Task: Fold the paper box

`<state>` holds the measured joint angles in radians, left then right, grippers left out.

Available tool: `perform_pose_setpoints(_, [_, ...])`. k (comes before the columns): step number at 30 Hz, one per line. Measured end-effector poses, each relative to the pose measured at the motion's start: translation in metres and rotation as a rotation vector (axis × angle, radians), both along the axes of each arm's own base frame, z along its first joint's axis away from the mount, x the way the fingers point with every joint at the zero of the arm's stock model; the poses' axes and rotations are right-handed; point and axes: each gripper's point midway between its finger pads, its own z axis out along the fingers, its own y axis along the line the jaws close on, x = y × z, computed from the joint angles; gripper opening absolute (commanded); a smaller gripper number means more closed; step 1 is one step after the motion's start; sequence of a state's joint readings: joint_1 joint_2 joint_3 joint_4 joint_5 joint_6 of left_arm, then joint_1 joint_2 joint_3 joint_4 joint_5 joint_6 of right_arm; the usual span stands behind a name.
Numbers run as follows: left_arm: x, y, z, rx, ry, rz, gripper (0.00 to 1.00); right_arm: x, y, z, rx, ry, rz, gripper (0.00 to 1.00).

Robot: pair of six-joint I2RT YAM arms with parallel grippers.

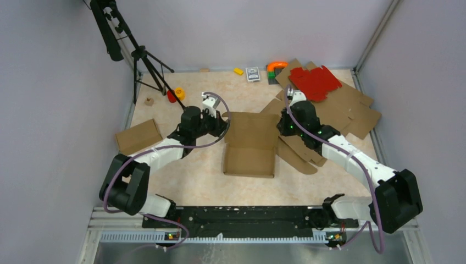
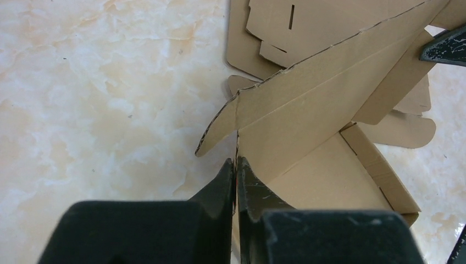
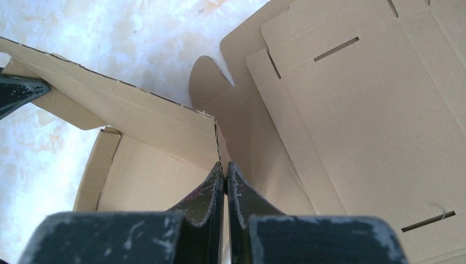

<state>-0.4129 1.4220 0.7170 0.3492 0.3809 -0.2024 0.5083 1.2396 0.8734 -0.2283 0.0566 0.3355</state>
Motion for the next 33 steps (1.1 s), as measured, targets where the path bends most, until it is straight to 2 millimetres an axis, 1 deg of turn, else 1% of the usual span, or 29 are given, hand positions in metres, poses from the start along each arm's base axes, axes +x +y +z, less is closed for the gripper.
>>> perform_pose_setpoints(3, [-0.002,-0.001,-0.001,0.008,0.005,-0.001,0.0,-0.001,0.001,0.0,0.022,0.012,-0.013,0.0])
perform_pose_setpoints(7, [-0.006,-0.003,0.004,0.016,-0.016,0.01,0.0,-0.001,0.002,0.001,0.053,0.027,-0.057,0.0])
perform_pose_setpoints(12, [-0.009,-0.005,0.008,0.022,-0.046,0.056,0.0,-0.005,0.005,0.012,0.05,-0.023,-0.12,0.0])
perform_pose_setpoints(16, [-0.003,-0.001,0.012,0.026,-0.088,0.107,0.0,-0.011,0.011,0.02,0.064,-0.094,-0.136,0.0])
perform_pose_setpoints(20, [0.006,0.003,0.018,0.045,-0.146,0.134,0.0,-0.006,0.014,0.021,0.075,-0.144,-0.157,0.0])
perform_pose_setpoints(23, [0.017,0.009,0.019,0.072,-0.183,0.175,0.0,-0.004,0.024,0.025,0.069,-0.213,-0.151,0.0])
perform_pose_setpoints(25, [0.023,0.015,0.019,0.087,-0.202,0.204,0.0,-0.005,0.032,0.024,0.058,-0.254,-0.143,0.0])
perform_pose_setpoints(28, [0.027,0.02,0.023,0.084,-0.247,0.228,0.0,-0.008,0.039,0.017,0.042,-0.29,-0.145,0.0])
perform_pose_setpoints(30, [0.023,0.023,0.016,0.074,-0.262,0.234,0.0,-0.009,0.04,0.009,0.028,-0.298,-0.156,0.0])
perform_pose_setpoints(32, [0.012,0.026,-0.001,0.07,-0.252,0.234,0.0,-0.012,0.042,0.003,0.016,-0.301,-0.16,0.0])
perform_pose_setpoints(33, [0.008,0.028,-0.006,0.062,-0.254,0.235,0.0,-0.014,0.043,0.001,0.016,-0.306,-0.16,0.0])
